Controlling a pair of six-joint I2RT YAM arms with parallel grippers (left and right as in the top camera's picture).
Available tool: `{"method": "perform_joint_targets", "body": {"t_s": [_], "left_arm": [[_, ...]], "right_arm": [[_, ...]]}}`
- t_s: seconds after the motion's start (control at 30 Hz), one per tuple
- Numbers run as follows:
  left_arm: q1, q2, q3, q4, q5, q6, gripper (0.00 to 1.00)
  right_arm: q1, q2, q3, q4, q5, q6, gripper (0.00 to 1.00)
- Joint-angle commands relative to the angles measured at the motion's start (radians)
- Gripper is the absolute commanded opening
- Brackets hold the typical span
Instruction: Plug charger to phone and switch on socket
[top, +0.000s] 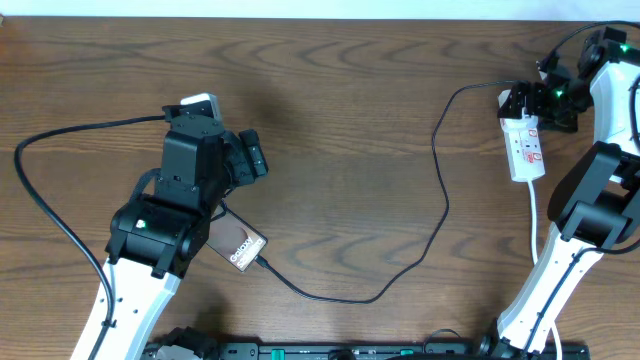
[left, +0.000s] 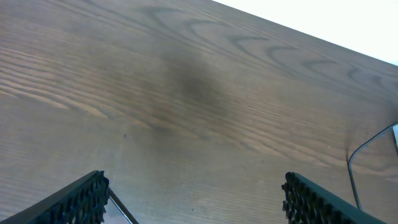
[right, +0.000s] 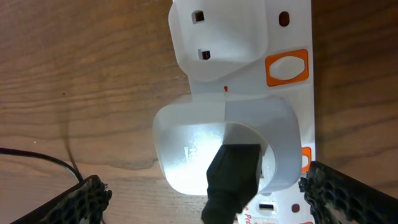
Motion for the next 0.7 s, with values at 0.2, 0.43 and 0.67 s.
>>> {"method": "perform_joint_targets", "body": {"t_s": [0.2,0.43,0.67], "left_arm": [[-0.002,0.003,0.023,-0.003,-0.02,-0.002,0.88],[-0.002,0.003,0.023,-0.003,-0.02,-0.002,0.88],[-0.002,0.003,0.023,-0.003,-0.02,-0.002,0.88]], "right_arm": [[0.007,0.014,-0.081,0.041,-0.013,0.016,0.99],[0.029,0.014,-0.088,0.051,-0.052,0.018,0.99],[0.069,0.014,-0.088,0.051,-0.052,0.024,0.99]]}}
